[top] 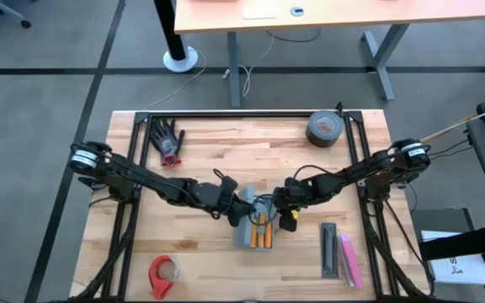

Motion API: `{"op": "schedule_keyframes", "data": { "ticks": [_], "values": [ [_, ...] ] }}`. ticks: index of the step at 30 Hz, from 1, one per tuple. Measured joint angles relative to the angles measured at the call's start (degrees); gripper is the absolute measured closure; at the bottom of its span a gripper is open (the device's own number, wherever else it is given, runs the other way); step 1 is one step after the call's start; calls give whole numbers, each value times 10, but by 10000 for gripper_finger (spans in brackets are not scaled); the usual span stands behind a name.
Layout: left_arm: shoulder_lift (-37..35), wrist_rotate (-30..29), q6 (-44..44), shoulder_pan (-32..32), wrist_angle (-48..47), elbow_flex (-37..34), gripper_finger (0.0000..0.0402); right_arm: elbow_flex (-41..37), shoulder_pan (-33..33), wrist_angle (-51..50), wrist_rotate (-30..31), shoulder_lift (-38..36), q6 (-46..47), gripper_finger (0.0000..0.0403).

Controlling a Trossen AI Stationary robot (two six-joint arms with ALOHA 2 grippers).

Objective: Prefit tool cases
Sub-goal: Close the gray tool box

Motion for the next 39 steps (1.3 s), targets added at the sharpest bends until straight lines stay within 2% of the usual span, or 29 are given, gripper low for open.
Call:
{"op": "schedule_keyframes", "data": {
  "ticks": [4,9,13,16,19,22,26,31,39],
  "values": [
    [2,3,0,-3,-11,11,225,0,-7,-12,0,-1,3,326],
    [3,-28,32,-12,-74,50,202,-2,-19,-40,-1,-15,10,318],
    [43,-22,45,-11,-92,89,200,-2,-19,-36,0,-23,10,317],
    [91,14,45,-9,-89,125,200,-3,-19,-45,12,-30,14,322],
    [123,51,53,-7,-100,161,200,-7,-19,-129,46,-53,22,328],
    [125,53,69,-7,-137,189,200,-16,-20,-211,91,-113,39,332],
    [123,31,84,-7,-184,207,200,-37,-19,-216,93,-214,45,333],
    [122,31,81,-7,-179,210,200,-56,-19,-224,93,-301,63,328],
    [123,44,60,-14,-246,206,200,-60,-18,-213,69,-293,58,334]
  ]
}}
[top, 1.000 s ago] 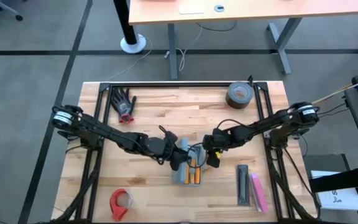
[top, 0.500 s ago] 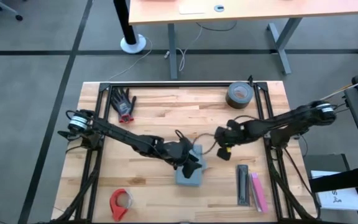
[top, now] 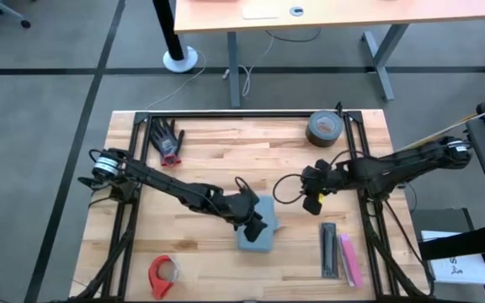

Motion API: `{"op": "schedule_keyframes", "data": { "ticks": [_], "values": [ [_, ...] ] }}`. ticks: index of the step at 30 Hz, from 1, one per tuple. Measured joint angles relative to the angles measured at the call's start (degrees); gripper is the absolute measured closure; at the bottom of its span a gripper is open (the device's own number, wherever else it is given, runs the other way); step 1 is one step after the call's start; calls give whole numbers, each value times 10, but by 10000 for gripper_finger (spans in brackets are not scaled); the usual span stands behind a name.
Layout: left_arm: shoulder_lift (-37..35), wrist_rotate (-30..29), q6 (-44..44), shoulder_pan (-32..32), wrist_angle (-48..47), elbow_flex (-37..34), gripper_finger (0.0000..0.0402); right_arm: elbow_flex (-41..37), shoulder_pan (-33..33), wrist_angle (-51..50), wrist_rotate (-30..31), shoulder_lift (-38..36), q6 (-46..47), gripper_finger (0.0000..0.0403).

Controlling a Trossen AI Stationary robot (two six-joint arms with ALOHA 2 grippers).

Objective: Prefit tool cases
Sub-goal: Close the gray tool box

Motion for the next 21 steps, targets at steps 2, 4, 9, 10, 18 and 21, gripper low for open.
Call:
{"op": "schedule_keyframes", "data": {
  "ticks": [2,4,9,10,18,21],
  "values": [
    [1,0,-1,-3,-18,0,200,0,2,22,-13,14,-3,333],
    [2,0,-4,-5,-37,0,200,0,8,44,-24,28,-7,331],
    [3,-4,-5,-11,-74,-1,200,0,25,114,-71,77,-12,328],
    [3,-9,-5,-12,-82,-1,200,0,30,130,-79,87,-14,329],
    [3,-26,-17,-15,-104,-33,200,9,56,236,-148,178,-16,341],
    [2,-25,-27,-20,-93,-42,200,21,69,242,-153,195,-10,343]
  ]
}}
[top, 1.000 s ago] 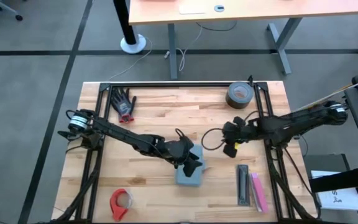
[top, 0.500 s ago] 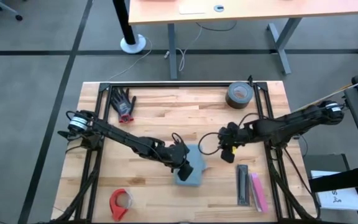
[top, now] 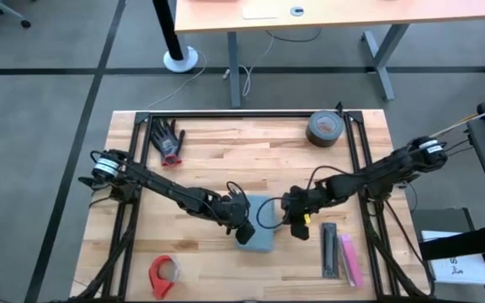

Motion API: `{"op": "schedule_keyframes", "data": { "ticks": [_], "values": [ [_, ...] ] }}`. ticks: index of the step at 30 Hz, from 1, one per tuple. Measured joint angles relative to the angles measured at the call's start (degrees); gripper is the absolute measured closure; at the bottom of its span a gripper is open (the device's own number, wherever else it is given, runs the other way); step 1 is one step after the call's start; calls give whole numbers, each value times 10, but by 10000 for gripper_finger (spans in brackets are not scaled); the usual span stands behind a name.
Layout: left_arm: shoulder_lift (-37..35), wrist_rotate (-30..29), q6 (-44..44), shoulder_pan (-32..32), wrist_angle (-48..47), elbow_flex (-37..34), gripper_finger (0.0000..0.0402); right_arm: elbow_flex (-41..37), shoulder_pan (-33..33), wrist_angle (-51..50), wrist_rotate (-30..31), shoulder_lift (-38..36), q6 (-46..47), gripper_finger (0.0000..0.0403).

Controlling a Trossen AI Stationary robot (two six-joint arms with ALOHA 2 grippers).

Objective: Prefit tool cases
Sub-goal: Close the gray tool box

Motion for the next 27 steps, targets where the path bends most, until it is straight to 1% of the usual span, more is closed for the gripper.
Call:
{"op": "schedule_keyframes", "data": {
  "ticks": [9,16,21,27],
  "values": [
    [-1,5,-3,-19,-1,0,200,47,32,20,-3,49,-2,332],
    [-1,5,-4,-22,-2,0,200,78,36,16,-41,102,-4,341],
    [-1,4,-10,-27,-4,0,200,91,46,15,-45,107,-4,345],
    [-2,5,-14,-31,-6,0,200,92,52,12,-45,106,-4,333]
  ]
}}
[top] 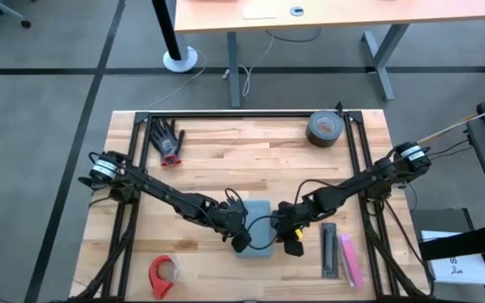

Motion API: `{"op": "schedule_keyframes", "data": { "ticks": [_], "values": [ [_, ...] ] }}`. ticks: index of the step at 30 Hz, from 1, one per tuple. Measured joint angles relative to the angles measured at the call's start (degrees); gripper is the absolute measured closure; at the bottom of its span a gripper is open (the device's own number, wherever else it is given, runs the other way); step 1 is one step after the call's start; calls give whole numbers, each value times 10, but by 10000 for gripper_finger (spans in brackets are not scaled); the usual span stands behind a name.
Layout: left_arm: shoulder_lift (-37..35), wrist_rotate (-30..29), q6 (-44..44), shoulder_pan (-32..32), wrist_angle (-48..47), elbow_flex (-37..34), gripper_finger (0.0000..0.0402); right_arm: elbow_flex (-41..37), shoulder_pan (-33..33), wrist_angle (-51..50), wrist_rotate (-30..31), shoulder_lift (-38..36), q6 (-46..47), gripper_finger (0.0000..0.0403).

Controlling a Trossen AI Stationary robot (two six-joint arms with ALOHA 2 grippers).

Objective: Prefit tool cases
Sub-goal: Close the gray tool box, then return to Home Position

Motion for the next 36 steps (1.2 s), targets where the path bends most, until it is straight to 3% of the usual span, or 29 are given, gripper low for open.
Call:
{"op": "schedule_keyframes", "data": {
  "ticks": [8,14,24,30,36],
  "values": [
    [-19,2,12,0,-17,-1,200,-1,-7,-27,22,-21,-11,333],
    [-53,-35,49,0,-16,-1,200,-1,-13,-34,26,-44,-17,348],
    [-118,-97,230,-2,8,-1,200,0,-18,-27,108,-150,-128,350],
    [-154,-101,334,-2,75,1,200,4,-18,-27,111,-219,-179,341],
    [-185,-125,430,1,80,5,200,4,-18,-27,111,-267,-213,348]
  ]
}}
